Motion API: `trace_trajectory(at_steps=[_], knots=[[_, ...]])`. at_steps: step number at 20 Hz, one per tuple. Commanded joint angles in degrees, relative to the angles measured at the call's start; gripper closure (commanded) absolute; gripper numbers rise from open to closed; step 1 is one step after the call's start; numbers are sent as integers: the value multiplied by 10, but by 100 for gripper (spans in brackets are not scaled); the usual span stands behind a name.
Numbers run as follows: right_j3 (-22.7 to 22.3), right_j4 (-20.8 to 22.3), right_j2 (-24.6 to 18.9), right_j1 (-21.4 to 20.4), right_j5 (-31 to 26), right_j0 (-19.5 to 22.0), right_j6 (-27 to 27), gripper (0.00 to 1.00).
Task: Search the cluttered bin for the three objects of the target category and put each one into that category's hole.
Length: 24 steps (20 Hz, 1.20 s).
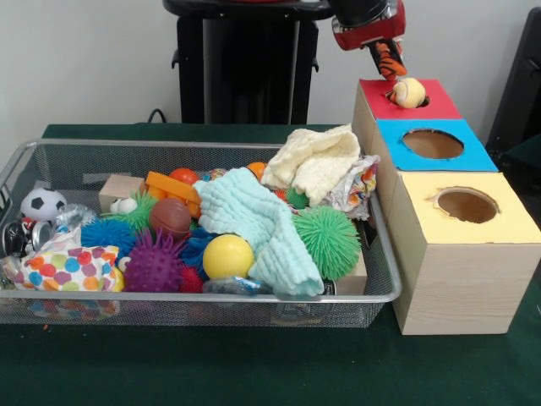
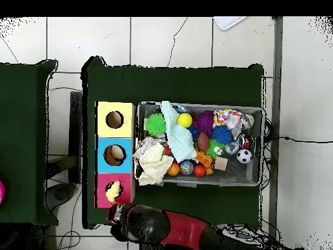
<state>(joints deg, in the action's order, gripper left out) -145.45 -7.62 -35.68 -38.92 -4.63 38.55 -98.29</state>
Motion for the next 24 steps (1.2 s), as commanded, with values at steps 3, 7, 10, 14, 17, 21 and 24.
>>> trace_trajectory(at_steps=[3, 7, 10, 14, 17, 21, 24], knots=[[73, -70, -33, -29, -66, 29, -132, 100], [69, -77, -35, -39, -73, 28, -127, 100], [73, -86, -34, -47, -88, 28, -125, 100], [80, -95, -31, -45, -95, 27, -121, 100], [76, -107, -37, -48, -95, 29, -129, 100], [71, -120, -43, -52, -97, 26, -134, 100], [77, -129, -38, -54, -108, 21, -131, 100]])
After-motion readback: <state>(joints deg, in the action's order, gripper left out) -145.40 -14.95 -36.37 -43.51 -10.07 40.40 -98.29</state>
